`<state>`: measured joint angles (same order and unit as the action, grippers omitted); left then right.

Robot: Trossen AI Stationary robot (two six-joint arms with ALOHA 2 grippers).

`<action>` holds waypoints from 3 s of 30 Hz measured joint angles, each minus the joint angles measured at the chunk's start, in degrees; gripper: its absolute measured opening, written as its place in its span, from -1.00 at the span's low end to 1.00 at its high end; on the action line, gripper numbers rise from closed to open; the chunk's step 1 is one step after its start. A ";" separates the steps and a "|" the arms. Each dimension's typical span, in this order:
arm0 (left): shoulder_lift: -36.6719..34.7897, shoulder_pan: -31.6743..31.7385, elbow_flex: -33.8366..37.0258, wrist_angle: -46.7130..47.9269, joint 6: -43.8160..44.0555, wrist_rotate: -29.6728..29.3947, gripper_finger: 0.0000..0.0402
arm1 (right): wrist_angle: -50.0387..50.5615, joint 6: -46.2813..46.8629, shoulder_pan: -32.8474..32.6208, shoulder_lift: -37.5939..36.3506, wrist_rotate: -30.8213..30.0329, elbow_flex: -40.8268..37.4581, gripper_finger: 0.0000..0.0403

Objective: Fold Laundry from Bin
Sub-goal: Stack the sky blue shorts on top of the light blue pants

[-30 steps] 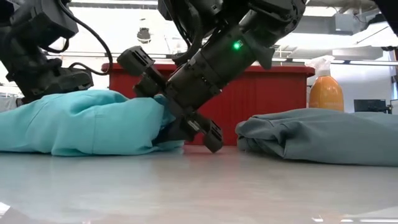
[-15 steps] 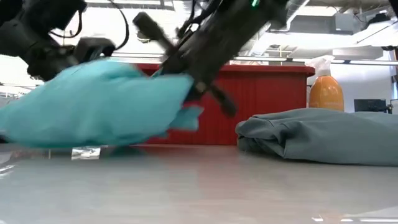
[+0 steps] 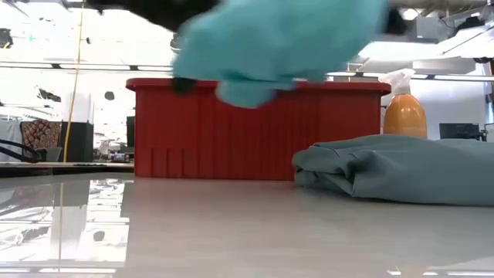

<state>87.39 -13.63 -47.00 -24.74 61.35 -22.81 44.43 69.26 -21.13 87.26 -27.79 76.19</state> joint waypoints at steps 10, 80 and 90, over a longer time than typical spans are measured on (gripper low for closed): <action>26.30 6.11 -34.18 10.37 -5.11 10.67 -1.00 | 24.25 29.37 -15.31 -14.89 -2.19 -14.34 -0.78; 41.50 7.06 -56.18 32.84 -20.46 8.75 -0.38 | 35.64 20.48 -16.36 -35.97 3.80 -34.51 -0.93; 38.99 7.80 -56.23 34.58 -21.75 5.10 -0.38 | 37.69 -2.36 -3.39 -35.93 9.57 -30.27 -0.89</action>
<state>126.38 -5.82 -103.23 9.85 39.60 -17.71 82.12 66.90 -24.52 51.33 -18.22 45.91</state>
